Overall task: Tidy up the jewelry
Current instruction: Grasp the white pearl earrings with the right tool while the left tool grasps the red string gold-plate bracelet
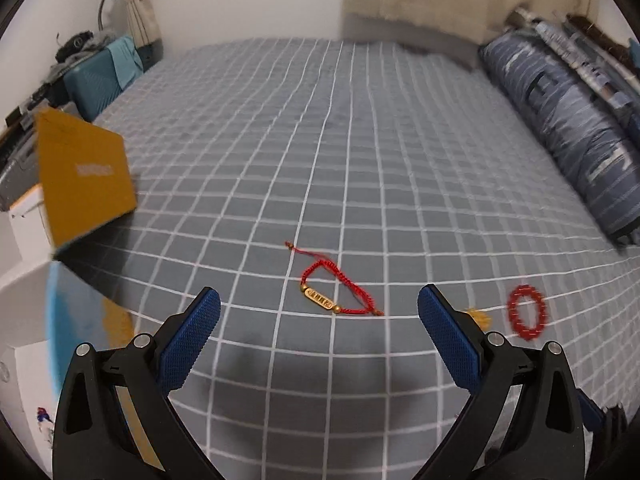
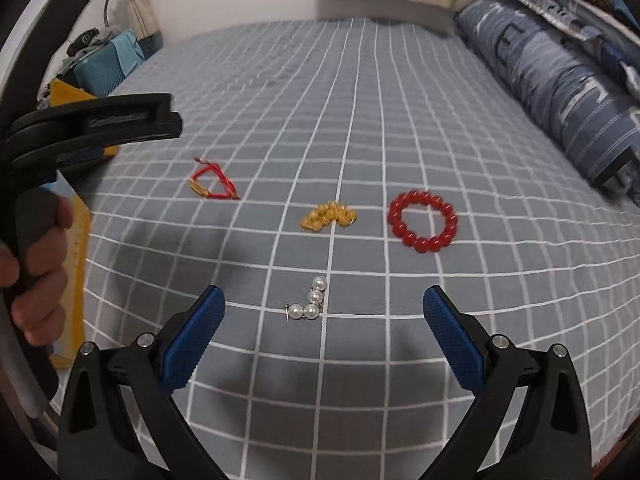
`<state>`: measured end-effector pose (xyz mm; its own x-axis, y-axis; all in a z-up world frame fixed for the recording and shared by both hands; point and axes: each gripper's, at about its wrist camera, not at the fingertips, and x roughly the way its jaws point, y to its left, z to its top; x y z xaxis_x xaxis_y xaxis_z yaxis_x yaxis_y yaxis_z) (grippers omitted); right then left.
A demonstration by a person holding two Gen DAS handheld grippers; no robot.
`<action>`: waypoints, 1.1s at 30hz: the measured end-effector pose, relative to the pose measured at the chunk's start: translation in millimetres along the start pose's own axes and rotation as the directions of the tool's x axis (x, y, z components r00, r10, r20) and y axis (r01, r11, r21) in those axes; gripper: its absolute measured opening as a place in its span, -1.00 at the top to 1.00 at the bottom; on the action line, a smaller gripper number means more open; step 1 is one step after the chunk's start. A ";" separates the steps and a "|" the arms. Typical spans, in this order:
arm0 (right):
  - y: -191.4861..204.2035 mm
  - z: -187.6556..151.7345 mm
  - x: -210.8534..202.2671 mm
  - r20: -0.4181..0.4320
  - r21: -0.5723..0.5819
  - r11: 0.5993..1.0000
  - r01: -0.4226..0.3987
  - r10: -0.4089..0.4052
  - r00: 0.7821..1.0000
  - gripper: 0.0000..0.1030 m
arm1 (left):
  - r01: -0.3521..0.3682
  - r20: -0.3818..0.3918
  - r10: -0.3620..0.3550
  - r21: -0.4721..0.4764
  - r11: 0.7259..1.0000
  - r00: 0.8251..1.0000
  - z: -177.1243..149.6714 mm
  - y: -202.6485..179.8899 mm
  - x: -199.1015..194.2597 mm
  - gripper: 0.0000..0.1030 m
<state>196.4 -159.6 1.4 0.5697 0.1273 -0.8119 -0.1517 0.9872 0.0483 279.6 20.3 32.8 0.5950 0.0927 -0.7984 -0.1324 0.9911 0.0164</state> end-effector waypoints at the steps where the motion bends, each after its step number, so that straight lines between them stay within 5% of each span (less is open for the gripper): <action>1: -0.2 0.0 5.7 -0.007 0.000 1.000 -0.004 0.004 1.000 -0.85 | 0.002 -0.007 -0.002 -0.005 1.000 1.000 -0.1 -1.1 8.5 -0.89; 14: -7.6 -2.9 46.5 -0.059 0.027 1.000 -0.013 0.015 0.998 -0.85 | -0.023 -0.096 0.020 -0.029 0.999 0.995 -9.1 -3.4 88.0 -0.88; 21: -6.3 -7.7 64.7 -0.104 0.021 1.000 -0.011 0.013 0.995 -0.52 | -0.021 -0.120 0.017 -0.036 0.999 0.993 -12.5 2.0 112.1 -0.83; 26: -4.6 -10.5 72.7 -0.126 0.003 1.000 0.001 -0.001 0.992 -0.24 | -0.021 -0.133 0.017 -0.029 0.999 0.991 -15.8 -3.8 120.0 -0.50; 31: -3.4 -9.9 70.1 -0.129 0.000 1.000 -0.006 0.006 0.992 0.48 | -0.015 -0.141 0.013 -0.012 1.000 0.990 -14.6 -5.6 114.2 0.39; 33: -0.7 -9.2 68.8 -0.125 -0.017 1.000 -0.003 0.001 0.992 0.57 | 0.006 -0.152 -0.010 -0.026 1.000 0.988 -13.4 -1.1 110.4 0.69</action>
<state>228.3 -152.4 -59.8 0.4639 0.1152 -0.8784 -0.1668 0.9851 0.0411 334.8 28.2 -63.5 0.4691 0.0675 -0.8806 -0.1491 0.9888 -0.0037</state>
